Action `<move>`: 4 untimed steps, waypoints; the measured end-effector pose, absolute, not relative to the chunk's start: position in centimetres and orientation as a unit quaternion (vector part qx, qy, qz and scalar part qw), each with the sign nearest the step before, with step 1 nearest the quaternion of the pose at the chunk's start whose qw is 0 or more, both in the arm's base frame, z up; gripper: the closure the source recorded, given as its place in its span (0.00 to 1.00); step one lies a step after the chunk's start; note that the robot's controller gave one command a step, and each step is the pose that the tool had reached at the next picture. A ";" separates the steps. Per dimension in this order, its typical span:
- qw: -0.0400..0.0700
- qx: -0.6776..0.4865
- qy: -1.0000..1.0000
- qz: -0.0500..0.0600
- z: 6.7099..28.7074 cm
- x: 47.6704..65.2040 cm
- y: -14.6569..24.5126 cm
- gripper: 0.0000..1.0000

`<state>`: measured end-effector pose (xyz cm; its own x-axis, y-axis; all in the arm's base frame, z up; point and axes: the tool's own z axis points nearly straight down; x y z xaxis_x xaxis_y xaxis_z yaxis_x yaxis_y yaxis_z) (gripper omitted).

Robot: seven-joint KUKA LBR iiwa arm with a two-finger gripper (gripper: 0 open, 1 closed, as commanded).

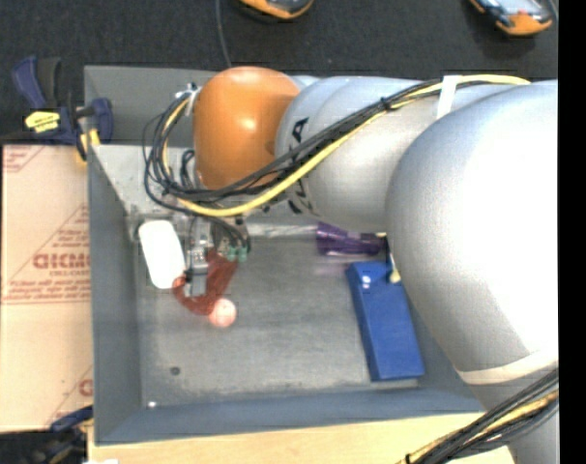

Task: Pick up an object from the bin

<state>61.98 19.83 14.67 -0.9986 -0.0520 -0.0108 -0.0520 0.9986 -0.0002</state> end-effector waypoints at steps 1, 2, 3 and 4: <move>0.006 -0.144 0.990 0.000 13.9 61.8 21.2 0.00; 0.006 -0.224 0.975 0.001 13.1 59.7 21.7 0.00; 0.007 -0.067 0.998 0.002 10.5 60.6 21.5 0.00; 0.008 -0.255 0.967 0.002 9.1 64.5 19.7 1.00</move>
Offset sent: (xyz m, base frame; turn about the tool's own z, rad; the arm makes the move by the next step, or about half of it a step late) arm -0.0631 0.0224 -0.0262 0.1167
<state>64.51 19.69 9.12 -0.8694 -0.4938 -0.0171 -0.4938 0.8696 -0.0007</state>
